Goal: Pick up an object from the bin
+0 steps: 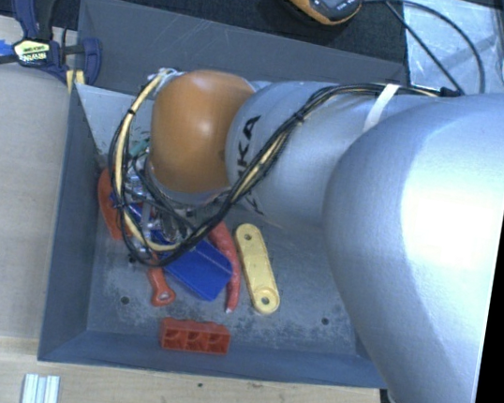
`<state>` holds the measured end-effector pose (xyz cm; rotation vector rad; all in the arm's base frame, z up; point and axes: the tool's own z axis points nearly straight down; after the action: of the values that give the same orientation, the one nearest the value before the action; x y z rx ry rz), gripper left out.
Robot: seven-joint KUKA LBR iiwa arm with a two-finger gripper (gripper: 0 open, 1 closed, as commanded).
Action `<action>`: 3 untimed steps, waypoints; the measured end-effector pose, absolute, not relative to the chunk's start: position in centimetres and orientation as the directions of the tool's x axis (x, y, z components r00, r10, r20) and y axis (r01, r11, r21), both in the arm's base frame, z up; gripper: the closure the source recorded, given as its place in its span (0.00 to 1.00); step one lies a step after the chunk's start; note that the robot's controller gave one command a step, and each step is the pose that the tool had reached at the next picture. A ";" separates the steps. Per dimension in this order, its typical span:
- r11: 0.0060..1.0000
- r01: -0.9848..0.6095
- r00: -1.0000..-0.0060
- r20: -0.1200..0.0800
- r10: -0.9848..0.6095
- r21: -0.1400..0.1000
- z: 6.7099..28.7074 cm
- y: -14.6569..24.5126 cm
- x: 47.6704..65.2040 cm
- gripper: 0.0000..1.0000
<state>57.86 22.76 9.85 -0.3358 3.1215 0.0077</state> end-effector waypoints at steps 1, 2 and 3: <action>0.945 0.327 -0.945 -0.007 0.327 0.006 7.5 15.5 58.3 0.00; 1.000 0.015 -1.000 -0.009 0.015 0.007 7.2 14.1 55.7 1.00; 1.000 0.016 -1.000 -0.009 0.016 0.007 7.2 14.1 55.7 1.00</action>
Offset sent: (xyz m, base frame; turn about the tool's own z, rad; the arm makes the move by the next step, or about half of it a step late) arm -0.0234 -0.0870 -0.0285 0.2286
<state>55.75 14.05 7.19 0.0245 3.1327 0.0107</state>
